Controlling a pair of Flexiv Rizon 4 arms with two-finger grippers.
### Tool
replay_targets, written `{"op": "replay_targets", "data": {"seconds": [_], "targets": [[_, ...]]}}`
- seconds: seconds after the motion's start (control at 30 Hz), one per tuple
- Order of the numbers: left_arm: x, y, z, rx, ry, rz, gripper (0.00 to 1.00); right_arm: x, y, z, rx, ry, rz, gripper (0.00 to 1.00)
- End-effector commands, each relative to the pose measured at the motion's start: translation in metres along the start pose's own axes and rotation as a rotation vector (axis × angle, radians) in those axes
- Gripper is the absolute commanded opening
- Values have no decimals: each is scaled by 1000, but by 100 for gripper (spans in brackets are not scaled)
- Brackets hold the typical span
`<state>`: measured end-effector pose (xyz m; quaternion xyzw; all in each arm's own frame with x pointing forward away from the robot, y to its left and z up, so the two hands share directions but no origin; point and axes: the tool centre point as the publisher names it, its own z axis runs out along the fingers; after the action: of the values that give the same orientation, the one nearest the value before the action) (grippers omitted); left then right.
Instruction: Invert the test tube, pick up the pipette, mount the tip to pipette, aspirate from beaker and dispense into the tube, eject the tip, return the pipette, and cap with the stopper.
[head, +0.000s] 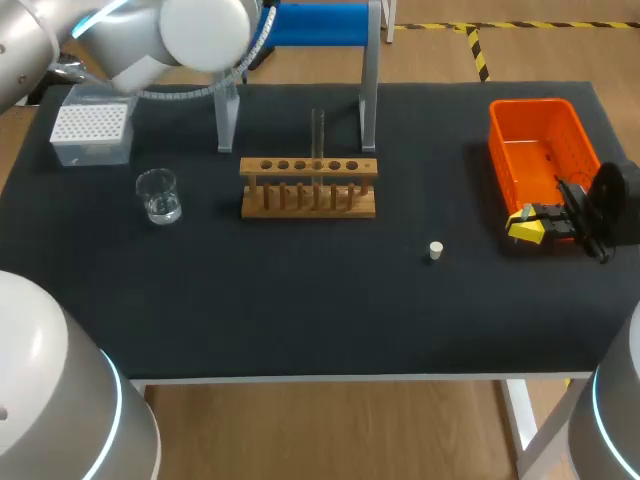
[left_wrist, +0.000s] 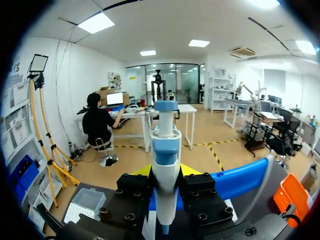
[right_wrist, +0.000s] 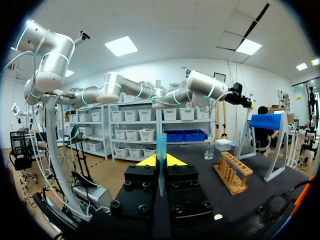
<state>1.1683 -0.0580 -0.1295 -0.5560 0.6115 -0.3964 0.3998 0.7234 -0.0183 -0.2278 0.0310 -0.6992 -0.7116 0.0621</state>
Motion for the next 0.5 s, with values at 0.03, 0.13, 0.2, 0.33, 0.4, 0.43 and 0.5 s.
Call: {"op": "replay_targets", "data": {"seconds": [0.03,0.13,0.2,0.33,0.4,0.43,0.5], "targets": [[-15,-15,-21,-25,177,68,0,1,0,0,1,0,-1,0],[-18,-25,-34,-35,261,121,0,1,0,0,1,0,-1,0],[-21,-28,-41,-59,299,167,0,1,0,0,1,0,-1,0],[-34,-32,-52,-93,347,193,0,1,0,0,1,0,-1,0],[-40,-33,-59,-104,397,207,0,1,0,0,1,0,-1,0],[-44,-34,-61,-109,416,202,0,1,0,0,1,0,-1,0],[-50,-36,-67,-130,441,230,0,1,0,0,1,0,-1,0]]}}
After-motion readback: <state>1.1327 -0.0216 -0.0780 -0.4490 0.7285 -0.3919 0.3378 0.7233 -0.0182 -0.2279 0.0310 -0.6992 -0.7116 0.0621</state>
